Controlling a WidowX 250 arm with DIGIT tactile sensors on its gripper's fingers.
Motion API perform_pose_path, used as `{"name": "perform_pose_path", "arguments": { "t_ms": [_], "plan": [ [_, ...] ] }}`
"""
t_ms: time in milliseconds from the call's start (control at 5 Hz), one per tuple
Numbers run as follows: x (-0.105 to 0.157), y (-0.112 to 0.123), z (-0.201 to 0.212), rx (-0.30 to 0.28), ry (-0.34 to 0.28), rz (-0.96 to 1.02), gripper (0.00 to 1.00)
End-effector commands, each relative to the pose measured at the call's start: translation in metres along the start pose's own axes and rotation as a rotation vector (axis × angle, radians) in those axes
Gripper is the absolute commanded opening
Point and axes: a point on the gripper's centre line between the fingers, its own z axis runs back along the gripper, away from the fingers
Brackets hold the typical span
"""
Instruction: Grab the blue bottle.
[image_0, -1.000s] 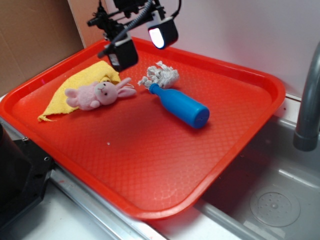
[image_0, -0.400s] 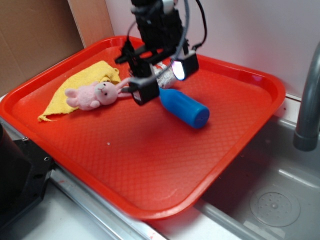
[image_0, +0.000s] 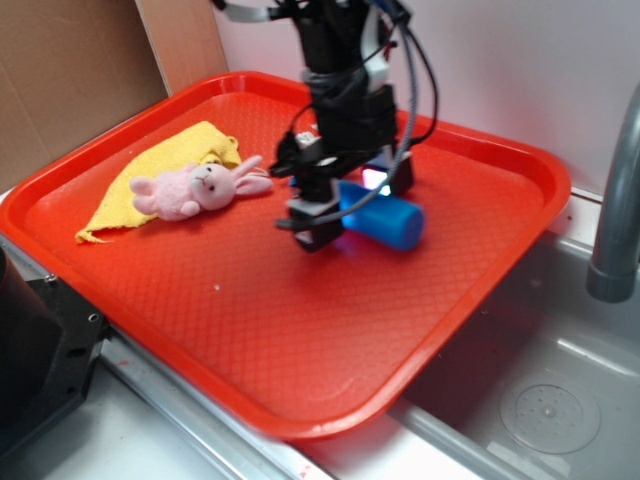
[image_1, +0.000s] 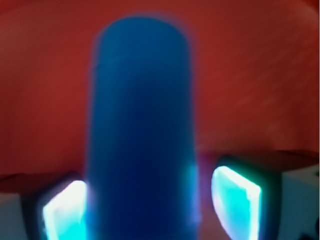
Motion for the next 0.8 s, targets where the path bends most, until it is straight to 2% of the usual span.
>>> {"name": "perform_pose_path", "arguments": {
  "t_ms": [0, 200, 400, 600],
  "plan": [
    [0.004, -0.014, 0.009, 0.041, -0.014, 0.002, 0.0],
    [0.001, -0.015, 0.028, 0.041, 0.008, 0.089, 0.0],
    [-0.009, -0.018, 0.068, 0.082, 0.151, 0.345, 0.0],
    [-0.014, -0.033, 0.103, 0.15, 0.164, 0.593, 0.0]
  ]
}}
